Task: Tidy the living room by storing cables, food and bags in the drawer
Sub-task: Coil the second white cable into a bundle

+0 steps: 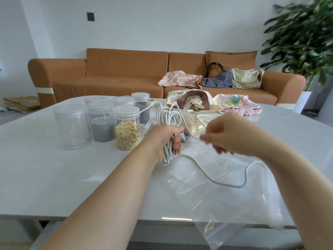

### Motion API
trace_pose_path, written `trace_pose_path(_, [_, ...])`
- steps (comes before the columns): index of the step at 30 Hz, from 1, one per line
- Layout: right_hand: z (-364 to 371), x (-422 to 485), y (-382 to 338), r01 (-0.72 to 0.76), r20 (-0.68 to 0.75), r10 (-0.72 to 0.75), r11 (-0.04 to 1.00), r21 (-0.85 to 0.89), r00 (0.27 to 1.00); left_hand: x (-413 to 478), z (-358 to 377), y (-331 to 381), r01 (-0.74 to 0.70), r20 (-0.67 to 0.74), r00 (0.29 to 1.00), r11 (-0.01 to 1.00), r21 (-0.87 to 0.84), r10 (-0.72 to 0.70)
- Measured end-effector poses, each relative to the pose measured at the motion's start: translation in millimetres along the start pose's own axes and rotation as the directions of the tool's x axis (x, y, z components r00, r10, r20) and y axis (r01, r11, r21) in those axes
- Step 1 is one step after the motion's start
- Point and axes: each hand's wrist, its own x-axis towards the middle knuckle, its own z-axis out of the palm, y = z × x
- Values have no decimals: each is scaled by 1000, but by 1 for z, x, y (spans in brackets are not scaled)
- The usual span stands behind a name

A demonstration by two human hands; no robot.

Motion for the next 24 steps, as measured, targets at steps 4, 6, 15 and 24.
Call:
trace_pose_path(4, [4,-15,-15,77,563,69,970,-232,823,4,1,2,-12,-105,994,986,-164,-5])
trace_pose_path(6, [9,-16,-17,110,586,125,931,-349,800,4,2,3,-54,-115,993,982,-181,33])
trace_pose_path(15, [21,4,14,-62,305,227,881,-469,925,-7,11,6,-284,89,947,936,-208,307])
trace_pose_path(24, [31,21,53,-327,-146,297,769,-549,944,-6,11,0,-162,82,983,987,-25,163])
